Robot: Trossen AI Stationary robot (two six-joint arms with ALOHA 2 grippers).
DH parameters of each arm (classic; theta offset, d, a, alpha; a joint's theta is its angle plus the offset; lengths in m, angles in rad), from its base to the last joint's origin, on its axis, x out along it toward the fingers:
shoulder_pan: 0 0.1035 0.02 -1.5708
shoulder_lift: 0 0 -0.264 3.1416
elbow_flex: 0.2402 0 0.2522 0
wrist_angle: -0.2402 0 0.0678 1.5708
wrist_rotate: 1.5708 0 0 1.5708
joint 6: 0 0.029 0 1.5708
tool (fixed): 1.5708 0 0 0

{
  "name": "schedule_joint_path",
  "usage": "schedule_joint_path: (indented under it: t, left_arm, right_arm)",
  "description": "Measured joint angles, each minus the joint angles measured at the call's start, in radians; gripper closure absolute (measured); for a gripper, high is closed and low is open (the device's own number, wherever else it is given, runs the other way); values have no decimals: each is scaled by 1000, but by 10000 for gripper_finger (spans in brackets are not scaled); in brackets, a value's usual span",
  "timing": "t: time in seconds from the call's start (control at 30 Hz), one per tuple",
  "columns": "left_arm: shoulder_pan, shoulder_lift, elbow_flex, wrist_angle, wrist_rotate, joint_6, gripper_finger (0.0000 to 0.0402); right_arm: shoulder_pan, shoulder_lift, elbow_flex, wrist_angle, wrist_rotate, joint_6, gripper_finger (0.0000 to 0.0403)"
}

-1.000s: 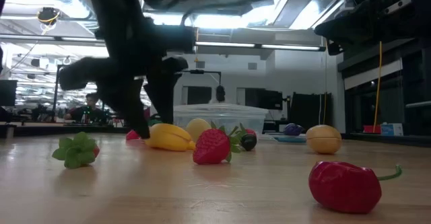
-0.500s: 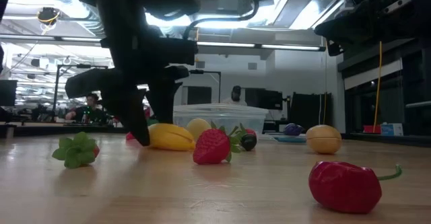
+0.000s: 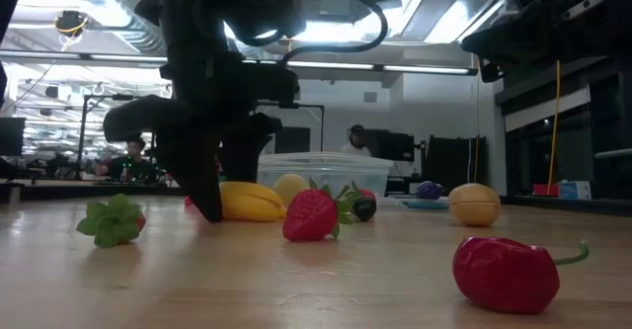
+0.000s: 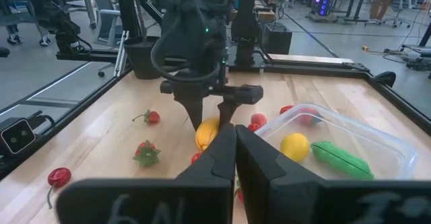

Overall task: Pick and placing Produce into tupperware
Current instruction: Put the yellow banana into the transparent container

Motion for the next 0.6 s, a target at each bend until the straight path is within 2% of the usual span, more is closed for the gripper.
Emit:
schedule_joint_path:
  t: [0.23, 0.6]
  left_arm:
    - [-1, -1, -2, -2, 18, -14, 273]
    - [5, -47, -10, -9, 20, -63, 273]
  right_arm:
    - [0, 0, 0, 0, 0, 0, 389]
    - [0, 0, 0, 0, 0, 1, 389]
